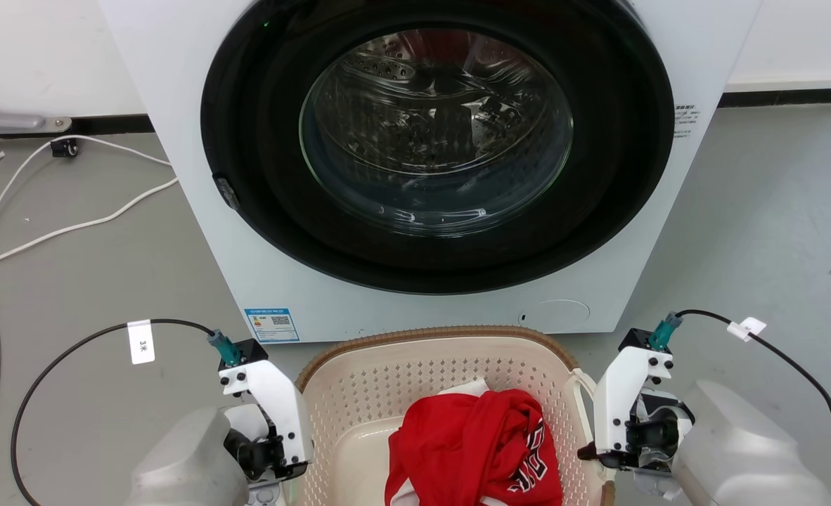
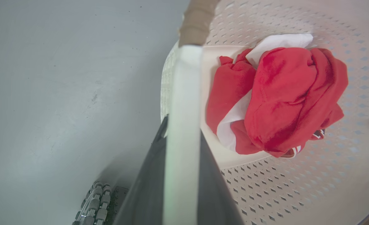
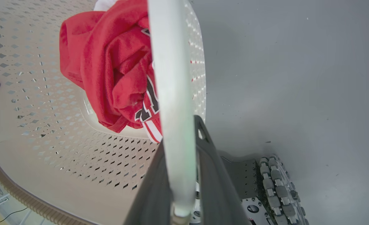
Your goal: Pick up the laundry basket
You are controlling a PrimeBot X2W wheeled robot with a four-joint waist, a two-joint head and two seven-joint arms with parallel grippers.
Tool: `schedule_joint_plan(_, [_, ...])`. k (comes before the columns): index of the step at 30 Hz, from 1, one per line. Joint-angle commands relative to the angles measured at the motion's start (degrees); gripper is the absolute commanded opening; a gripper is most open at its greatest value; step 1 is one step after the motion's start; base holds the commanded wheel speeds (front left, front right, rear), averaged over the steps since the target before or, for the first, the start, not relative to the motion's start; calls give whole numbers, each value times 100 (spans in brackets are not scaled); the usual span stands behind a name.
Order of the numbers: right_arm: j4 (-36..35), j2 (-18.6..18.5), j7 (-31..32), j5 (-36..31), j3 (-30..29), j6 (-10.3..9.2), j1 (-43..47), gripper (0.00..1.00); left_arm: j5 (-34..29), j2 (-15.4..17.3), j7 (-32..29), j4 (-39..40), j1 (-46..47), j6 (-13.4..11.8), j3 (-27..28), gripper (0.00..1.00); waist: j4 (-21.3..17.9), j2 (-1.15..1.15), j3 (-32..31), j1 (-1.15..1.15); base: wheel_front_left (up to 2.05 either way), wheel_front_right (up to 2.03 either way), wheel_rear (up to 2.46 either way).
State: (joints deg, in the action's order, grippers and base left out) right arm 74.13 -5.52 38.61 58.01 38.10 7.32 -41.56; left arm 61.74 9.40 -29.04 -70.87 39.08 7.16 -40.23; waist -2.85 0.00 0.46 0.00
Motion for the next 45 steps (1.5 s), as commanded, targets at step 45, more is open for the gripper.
schedule_joint_plan(45, [-44, 46, -14, -160, -285, 31, 68, 0, 275, -4, 131, 59, -26, 57, -319, 0, 22, 0, -7, 0, 0, 0, 0])
